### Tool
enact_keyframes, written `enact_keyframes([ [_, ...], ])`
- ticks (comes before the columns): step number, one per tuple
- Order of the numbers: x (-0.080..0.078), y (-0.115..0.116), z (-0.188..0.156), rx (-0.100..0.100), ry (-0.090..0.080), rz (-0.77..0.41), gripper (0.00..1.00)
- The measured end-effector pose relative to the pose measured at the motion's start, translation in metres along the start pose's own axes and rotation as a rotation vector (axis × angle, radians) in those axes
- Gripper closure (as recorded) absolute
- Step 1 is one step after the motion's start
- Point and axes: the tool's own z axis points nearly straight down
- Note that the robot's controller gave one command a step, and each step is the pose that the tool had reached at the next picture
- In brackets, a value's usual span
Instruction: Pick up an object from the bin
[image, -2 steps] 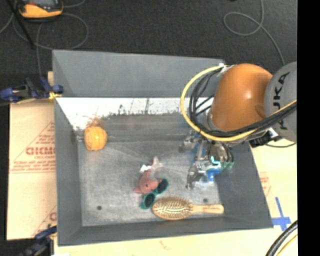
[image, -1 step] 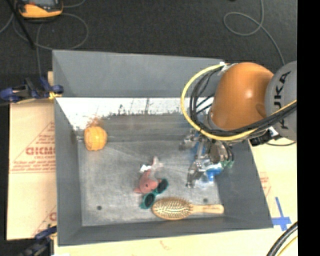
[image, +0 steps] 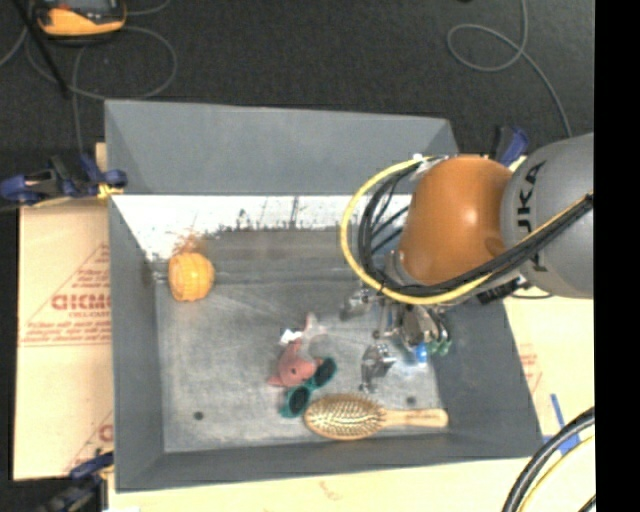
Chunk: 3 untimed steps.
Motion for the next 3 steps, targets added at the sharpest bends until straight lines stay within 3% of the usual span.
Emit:
enact_keyframes([
  [1, 0.0001, 0.0151, 0.0953, -0.003, 0.024, -0.172, 1.00],
  [3, 0.0015, 0.0160, 0.0899, -0.003, 0.025, -0.171, 1.00],
])
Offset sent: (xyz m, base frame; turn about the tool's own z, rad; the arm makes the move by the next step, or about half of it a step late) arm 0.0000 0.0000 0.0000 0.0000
